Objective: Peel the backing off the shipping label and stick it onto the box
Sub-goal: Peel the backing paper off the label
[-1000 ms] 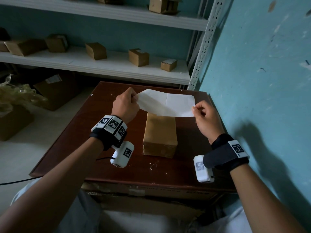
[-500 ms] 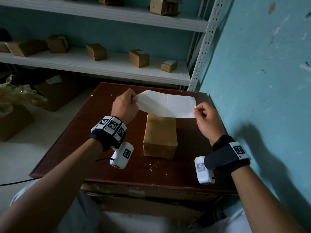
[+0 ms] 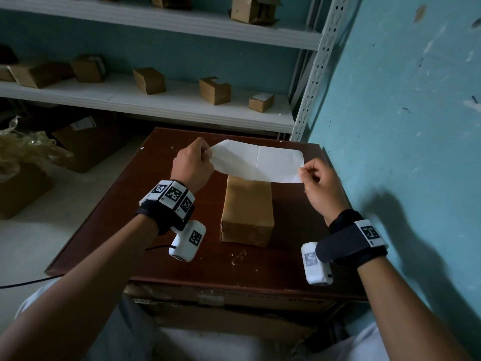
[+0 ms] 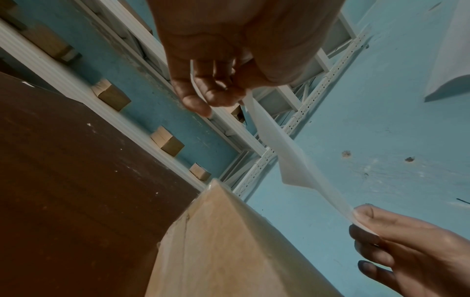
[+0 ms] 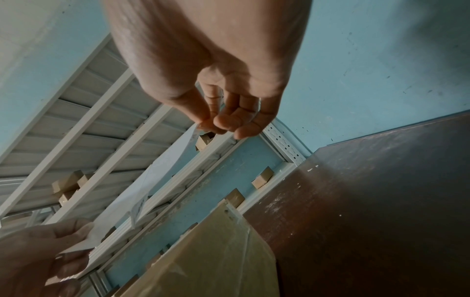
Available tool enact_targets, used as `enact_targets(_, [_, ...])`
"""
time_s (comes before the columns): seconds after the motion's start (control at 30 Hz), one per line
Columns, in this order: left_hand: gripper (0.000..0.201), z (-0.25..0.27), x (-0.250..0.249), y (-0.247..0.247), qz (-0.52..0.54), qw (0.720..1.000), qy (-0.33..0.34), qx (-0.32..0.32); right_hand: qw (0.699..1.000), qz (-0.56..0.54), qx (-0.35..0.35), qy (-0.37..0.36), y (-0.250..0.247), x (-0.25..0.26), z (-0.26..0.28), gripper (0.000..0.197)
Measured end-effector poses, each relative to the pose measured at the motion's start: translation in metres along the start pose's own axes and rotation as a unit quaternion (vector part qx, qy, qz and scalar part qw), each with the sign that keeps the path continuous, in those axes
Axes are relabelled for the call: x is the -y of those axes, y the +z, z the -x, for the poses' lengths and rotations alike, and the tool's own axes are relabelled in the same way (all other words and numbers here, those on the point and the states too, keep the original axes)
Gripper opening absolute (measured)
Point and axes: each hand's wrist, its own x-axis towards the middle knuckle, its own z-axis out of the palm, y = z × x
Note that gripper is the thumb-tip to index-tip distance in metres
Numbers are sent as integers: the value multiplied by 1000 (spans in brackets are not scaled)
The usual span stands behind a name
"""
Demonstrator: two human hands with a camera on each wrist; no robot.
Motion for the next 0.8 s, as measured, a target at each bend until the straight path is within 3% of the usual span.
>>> enact_targets(0.6, [13,2,-1,-2,-6,1000,1,-8,1000,2,0,15,1,1,1,7])
enact_targets(0.8, [13,2,1,-5,-28,1000,-4,11,998,14,36,42,3,-2,3,11])
